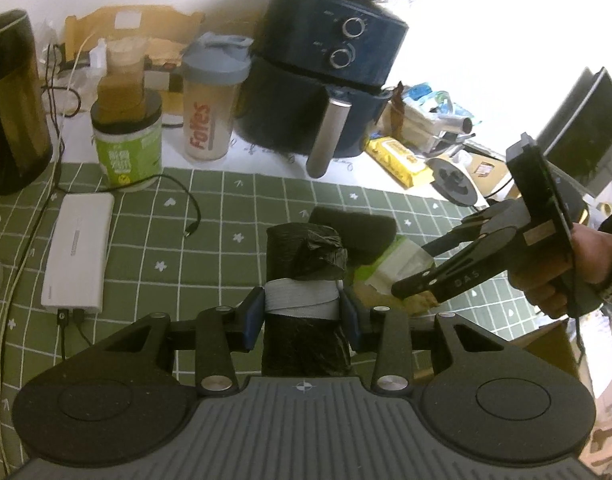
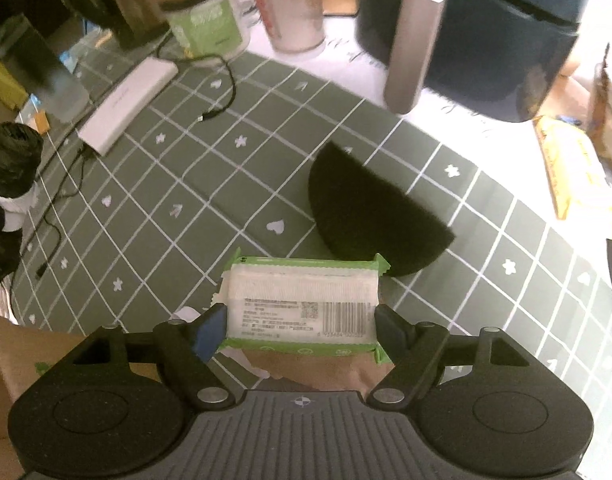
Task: Organize soft objects
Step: 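Lower the black pouch and wipes pack into the box and open both grippers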
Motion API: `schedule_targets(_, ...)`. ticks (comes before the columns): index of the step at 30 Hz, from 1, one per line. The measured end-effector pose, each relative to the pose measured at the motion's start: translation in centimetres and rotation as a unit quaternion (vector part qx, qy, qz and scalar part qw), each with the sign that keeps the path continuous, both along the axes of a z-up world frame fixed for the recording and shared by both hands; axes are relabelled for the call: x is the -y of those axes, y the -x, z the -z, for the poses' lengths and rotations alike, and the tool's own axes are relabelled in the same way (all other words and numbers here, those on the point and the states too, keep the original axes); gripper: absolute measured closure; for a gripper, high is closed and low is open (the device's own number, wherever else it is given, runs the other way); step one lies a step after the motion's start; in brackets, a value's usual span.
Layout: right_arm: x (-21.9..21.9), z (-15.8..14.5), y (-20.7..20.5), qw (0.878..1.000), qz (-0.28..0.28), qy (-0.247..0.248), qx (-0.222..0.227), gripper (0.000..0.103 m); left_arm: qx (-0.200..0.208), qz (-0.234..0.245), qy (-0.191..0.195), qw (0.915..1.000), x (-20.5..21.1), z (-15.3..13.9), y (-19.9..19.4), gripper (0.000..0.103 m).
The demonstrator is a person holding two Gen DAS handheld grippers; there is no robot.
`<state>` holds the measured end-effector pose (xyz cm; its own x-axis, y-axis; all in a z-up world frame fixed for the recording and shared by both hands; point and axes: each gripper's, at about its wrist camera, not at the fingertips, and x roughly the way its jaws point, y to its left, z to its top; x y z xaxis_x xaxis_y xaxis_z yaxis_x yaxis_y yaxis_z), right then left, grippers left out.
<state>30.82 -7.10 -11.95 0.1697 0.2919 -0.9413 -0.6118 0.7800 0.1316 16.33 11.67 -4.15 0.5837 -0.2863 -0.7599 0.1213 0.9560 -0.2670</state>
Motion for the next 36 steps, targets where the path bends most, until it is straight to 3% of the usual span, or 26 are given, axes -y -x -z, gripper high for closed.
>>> schedule_targets(10,4.0,-4.9,1.8,0.997,0.037,-0.057,0.026,0.023,0.006,0.027,0.000,0.9996,1.8,-2.5,0.3,0.063)
schedule_targets(19,8.2,-8.4,5.0,0.988,0.089,-0.120,0.044,0.023,0.008,0.060,0.000,0.9982,4.1,-4.5,1.1,0.063)
schedule_targets(36,12.6,-13.0,14.0,0.976,0.117,-0.174,0.058,0.023,-0.031,0.089,-0.004,0.9955,7.4,-3.8,4.3,0.063)
